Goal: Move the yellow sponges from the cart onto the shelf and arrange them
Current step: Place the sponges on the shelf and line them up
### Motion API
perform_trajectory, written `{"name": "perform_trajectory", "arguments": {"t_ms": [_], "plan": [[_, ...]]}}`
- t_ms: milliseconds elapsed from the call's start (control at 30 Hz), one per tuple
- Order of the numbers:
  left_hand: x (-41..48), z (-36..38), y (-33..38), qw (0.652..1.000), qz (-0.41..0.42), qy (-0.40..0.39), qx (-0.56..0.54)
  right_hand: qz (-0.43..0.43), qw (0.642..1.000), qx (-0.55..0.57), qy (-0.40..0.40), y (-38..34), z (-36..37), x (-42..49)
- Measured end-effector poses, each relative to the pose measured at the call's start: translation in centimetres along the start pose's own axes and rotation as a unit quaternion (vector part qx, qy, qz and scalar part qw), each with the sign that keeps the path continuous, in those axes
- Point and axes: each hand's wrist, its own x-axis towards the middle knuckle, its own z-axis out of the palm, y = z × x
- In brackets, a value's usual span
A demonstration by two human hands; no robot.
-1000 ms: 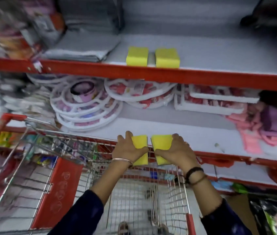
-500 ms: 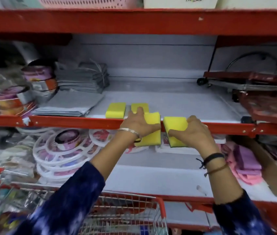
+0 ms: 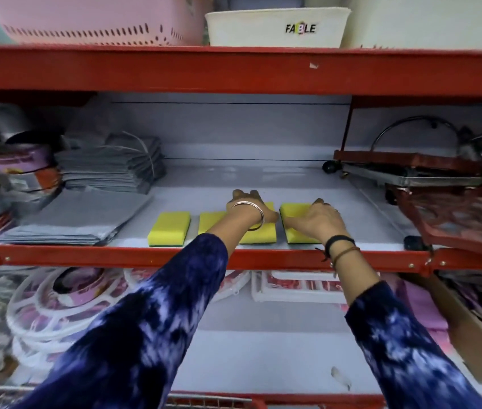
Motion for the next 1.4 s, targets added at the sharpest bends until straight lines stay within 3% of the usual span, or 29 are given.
{"name": "perform_trajectory", "arguments": {"t_ms": [233,333,433,533,633,1200,1400], "plan": [[1.8,2.1,0.2,0.999,0.012,-0.015,0.046,0.005,0.998,-0.034,-0.045,0.7,2.5,2.0],[1.9,1.7,-0.2,0.997,0.031,0.017,0.07,0.003,0.998,-0.042,-0.042,1.2,2.4,2.4],[2.2,0.5,-1.0,0.991,0.086,0.06,0.081,-0.064,0.996,-0.054,-0.018,1.8,1.1,3.3],[2.2,0.0,-1.9,0.981,0.179,0.017,0.079,-0.137,0.987,-0.063,-0.058,2.3,-0.2,3.9],[2.0,0.8,-2.3,0.971,0.21,-0.026,0.107,-0.178,0.968,-0.121,-0.126,2.4,-0.4,3.7],[-0.5,2.6,-3.7,0.967,0.254,-0.015,0.025,-0.199,0.965,-0.123,-0.118,3.5,0.3,1.4],[-0.2,3.5,-3.3,0.967,0.249,0.007,0.049,-0.198,0.965,-0.129,-0.114,3.3,0.4,1.1]]}}
